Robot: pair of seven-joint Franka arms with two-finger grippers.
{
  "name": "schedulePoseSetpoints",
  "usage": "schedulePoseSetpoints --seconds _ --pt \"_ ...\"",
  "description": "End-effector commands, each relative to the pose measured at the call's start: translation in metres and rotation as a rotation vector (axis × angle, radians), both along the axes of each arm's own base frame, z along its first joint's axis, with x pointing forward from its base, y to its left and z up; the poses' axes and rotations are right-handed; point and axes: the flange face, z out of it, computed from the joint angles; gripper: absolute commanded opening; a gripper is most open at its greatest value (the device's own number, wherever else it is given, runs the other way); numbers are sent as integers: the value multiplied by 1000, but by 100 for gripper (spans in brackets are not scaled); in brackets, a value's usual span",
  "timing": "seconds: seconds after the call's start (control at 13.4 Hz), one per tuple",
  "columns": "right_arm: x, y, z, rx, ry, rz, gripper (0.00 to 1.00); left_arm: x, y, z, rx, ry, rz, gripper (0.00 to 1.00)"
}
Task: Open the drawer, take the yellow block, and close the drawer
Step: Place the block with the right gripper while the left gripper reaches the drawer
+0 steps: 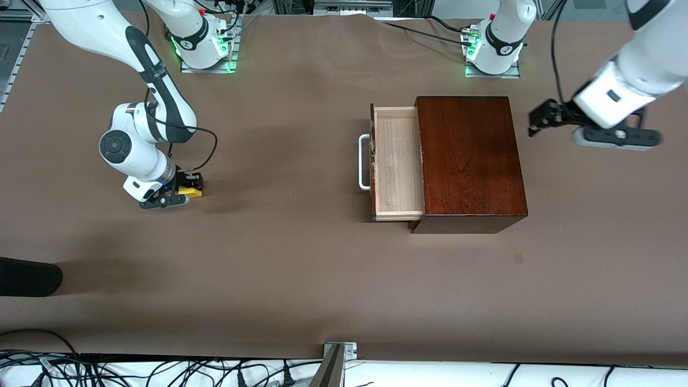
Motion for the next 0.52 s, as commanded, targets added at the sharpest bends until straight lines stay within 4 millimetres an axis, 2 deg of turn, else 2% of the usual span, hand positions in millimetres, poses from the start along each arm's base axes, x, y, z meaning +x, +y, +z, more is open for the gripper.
schedulePoseSetpoints --seconds 0.0,0.07,0.15,0.22,0.3,0.37,0.45 --pt "-1 2 -1 8 -8 -38 0 -3 -59 -21 -63 53 -310 100" --pt "-2 2 -2 8 -5 -38 34 -9 -85 -27 -77 61 -410 100" --pt "-1 2 -1 8 -4 -28 92 -14 -108 -39 -87 89 -469 100" --pt "0 1 4 9 -9 -21 100 -21 -139 -51 -98 107 -533 100" --pt "4 1 13 11 -26 -12 100 -29 -173 -64 -111 118 -603 100" --pt "12 1 28 13 -58 -9 100 -26 -201 -75 -146 119 -656 100" --pt "19 -5 52 5 -75 8 100 -25 -233 -93 -192 120 -772 100"
